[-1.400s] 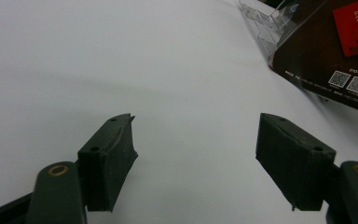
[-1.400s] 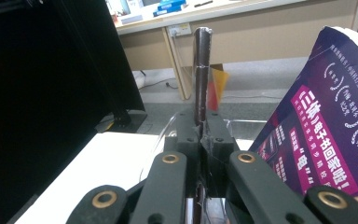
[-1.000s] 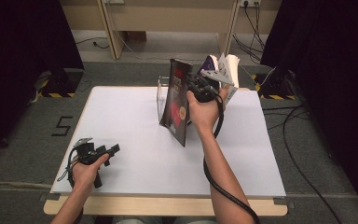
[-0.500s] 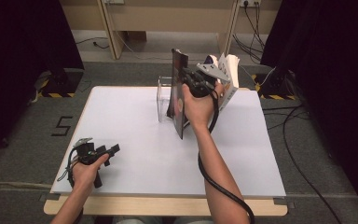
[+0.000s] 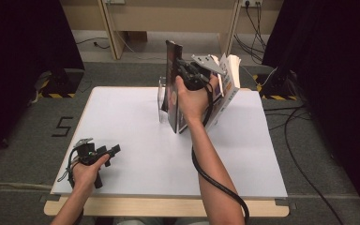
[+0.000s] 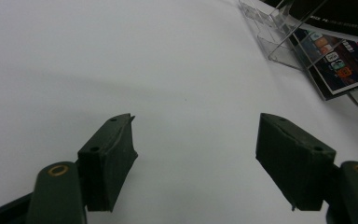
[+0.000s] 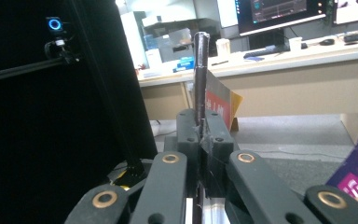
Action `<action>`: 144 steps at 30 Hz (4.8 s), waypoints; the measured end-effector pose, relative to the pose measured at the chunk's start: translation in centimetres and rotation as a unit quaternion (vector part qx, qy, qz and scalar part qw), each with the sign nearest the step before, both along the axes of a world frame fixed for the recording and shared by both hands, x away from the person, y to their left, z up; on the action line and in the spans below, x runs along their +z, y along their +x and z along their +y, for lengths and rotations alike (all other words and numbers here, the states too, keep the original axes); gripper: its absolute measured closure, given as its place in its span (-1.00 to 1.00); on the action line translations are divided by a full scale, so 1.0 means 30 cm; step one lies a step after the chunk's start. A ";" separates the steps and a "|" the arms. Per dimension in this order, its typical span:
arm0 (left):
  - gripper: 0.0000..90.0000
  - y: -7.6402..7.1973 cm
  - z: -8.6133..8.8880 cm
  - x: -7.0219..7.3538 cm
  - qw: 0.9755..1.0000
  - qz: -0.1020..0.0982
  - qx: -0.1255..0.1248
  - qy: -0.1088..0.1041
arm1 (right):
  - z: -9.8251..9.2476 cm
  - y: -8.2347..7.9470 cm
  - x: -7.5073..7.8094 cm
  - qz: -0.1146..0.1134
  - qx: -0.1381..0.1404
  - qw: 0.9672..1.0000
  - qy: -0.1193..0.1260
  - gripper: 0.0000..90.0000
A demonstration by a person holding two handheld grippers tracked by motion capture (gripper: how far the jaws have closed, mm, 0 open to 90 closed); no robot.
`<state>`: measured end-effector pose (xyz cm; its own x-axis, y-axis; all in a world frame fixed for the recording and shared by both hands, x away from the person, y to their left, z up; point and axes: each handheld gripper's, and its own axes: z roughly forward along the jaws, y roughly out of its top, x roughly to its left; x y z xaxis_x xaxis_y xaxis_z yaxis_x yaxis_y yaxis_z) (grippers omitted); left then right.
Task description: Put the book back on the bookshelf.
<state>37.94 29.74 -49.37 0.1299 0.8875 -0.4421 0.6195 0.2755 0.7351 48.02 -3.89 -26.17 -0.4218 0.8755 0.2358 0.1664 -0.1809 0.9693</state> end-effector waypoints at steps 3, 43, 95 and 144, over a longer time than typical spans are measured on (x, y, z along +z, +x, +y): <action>-0.41 -0.002 0.000 0.003 1.000 -0.002 0.001 0.001 | 0.009 0.001 0.013 -0.005 -0.001 1.000 0.001 0.95; -0.41 -0.003 -0.010 -0.003 1.000 0.000 -0.002 0.002 | -0.059 -0.054 -0.159 0.088 -0.006 0.995 -0.049 0.76; -0.41 -0.002 -0.004 -0.010 1.000 0.000 -0.004 0.000 | 0.068 0.078 -0.190 0.043 -0.045 0.997 -0.049 0.93; -0.41 -0.003 -0.020 -0.014 1.000 0.000 -0.009 0.003 | 0.006 0.028 -0.154 0.076 -0.049 0.996 -0.026 0.94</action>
